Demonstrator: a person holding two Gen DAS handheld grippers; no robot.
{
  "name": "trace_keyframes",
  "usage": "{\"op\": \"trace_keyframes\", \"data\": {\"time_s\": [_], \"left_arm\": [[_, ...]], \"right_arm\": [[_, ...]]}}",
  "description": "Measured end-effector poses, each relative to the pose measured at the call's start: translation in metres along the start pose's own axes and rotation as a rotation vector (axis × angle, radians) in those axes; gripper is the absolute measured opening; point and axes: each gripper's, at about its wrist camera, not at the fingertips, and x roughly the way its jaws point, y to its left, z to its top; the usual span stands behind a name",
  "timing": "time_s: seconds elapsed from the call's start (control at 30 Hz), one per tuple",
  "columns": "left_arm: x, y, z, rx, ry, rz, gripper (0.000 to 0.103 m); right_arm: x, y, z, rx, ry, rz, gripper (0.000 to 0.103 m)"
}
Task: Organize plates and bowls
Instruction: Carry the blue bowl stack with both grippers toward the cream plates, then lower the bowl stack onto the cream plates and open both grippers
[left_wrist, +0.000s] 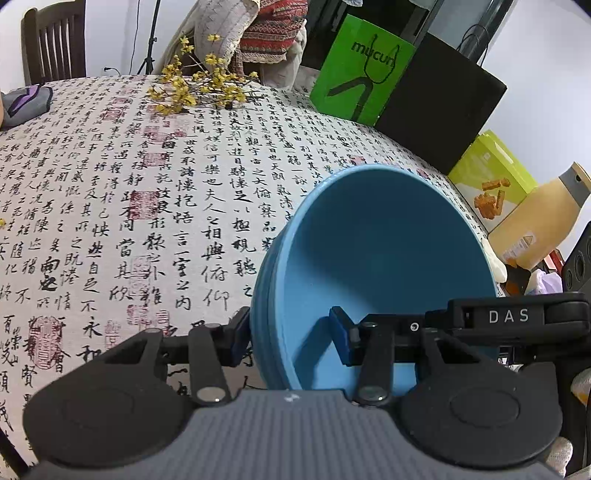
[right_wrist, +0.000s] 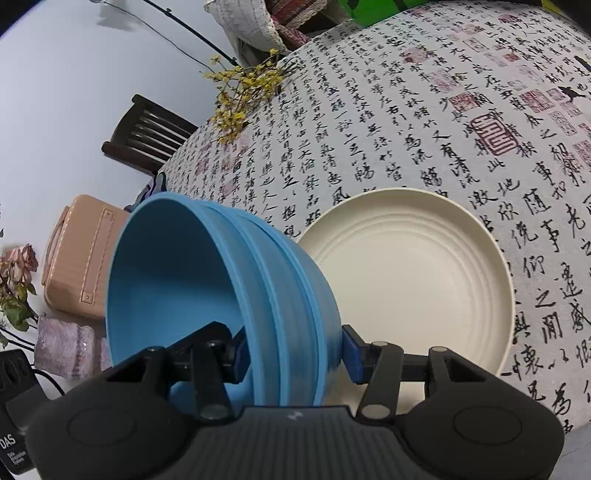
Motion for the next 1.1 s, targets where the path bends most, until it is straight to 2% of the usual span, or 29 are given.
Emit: {"op": "trace_keyframes", "data": {"time_s": [0.67, 1.1], "left_arm": [[0.028, -0.023, -0.004, 0.015, 0.041, -0.027, 0.045], [0.046, -0.028, -0.004, -0.013, 0.072, -0.03, 0.045]], "right_arm": [[-0.008, -0.036, 0.001, 0.052, -0.004, -0.019, 0.05], [-0.003, -0.055, 0.006, 0.073, 0.012, -0.015, 0.05]]}}
